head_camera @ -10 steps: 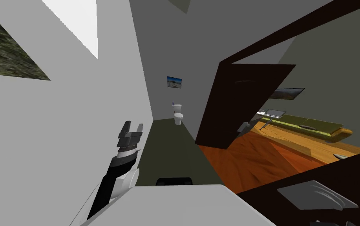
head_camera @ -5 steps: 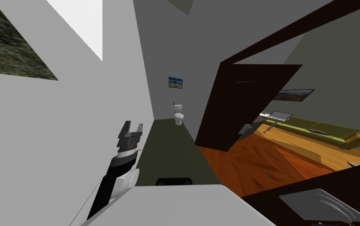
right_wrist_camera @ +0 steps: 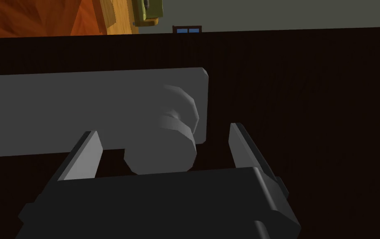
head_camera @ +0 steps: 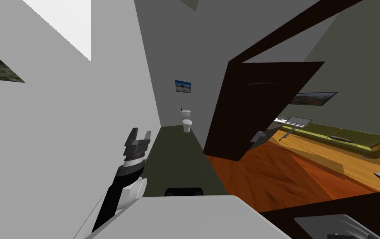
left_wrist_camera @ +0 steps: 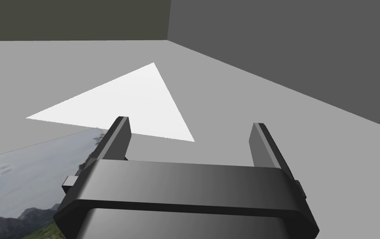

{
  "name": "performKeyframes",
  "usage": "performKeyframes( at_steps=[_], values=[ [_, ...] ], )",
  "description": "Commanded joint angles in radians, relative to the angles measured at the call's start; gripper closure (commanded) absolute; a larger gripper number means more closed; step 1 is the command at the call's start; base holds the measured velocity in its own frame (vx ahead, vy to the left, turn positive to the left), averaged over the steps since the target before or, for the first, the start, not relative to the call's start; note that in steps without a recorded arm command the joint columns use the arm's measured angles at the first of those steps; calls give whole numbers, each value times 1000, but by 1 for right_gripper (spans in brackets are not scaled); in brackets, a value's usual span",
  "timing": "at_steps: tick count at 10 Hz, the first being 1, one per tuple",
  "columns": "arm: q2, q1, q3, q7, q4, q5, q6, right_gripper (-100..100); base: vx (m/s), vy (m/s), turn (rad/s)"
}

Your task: Push the door open

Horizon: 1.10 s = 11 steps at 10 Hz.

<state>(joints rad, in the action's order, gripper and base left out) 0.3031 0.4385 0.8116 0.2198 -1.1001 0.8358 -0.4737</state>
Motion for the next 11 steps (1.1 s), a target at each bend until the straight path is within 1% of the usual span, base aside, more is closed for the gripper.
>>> performKeyframes(
  at_steps=[1, 2, 7, 8, 11],
  values=[
    [0, 0, 0, 0, 0, 0, 0, -100, 18, -86, 15],
    [0, 0, 0, 0, 0, 0, 0, 100, 0, 9, -4],
    [0, 0, 0, 0, 0, 0, 0, 100, -2, 7, 0],
    [5, 1, 14, 4, 5, 7, -2, 100, 70, -86, -28],
    [2, 5, 30, 10, 14, 16, -5, 100, 99, -127, -26]
  ],
)
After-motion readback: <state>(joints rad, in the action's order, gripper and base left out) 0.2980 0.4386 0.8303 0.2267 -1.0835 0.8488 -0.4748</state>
